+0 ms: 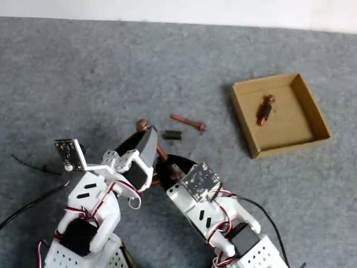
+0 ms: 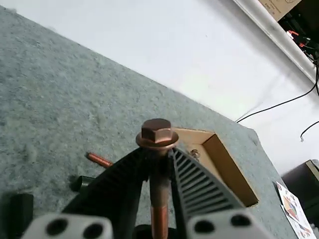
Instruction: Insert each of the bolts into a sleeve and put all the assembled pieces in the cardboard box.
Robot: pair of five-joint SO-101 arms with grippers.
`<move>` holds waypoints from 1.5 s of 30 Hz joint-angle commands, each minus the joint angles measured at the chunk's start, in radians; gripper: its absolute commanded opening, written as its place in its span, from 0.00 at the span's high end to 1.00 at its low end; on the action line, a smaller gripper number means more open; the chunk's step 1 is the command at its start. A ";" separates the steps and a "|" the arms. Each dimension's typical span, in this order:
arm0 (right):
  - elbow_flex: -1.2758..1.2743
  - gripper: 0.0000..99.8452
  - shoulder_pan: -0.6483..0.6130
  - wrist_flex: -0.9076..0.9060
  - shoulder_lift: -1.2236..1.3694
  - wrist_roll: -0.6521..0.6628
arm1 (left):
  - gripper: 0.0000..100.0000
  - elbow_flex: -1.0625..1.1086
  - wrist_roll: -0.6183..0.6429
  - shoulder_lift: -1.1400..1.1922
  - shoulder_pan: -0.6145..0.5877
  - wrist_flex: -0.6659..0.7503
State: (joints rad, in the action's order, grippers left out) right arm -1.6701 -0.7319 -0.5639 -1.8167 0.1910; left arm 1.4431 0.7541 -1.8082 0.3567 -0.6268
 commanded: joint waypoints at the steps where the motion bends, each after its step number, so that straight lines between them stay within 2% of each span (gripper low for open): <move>1: 0.001 1.00 -0.002 0.001 -0.021 0.017 | 0.99 0.005 0.008 -0.013 0.016 0.020; 39: 0.004 1.00 0.010 0.001 -0.021 0.018 | 0.99 0.013 0.003 -0.010 0.015 -0.058; 45: 0.004 1.00 0.016 0.001 -0.021 0.020 | 0.99 0.053 0.003 -0.010 0.059 -0.055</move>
State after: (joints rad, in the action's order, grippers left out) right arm -1.6701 -0.7304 -0.5654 -1.8167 0.2048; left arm 1.4968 0.7511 -1.8082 0.3828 -0.6836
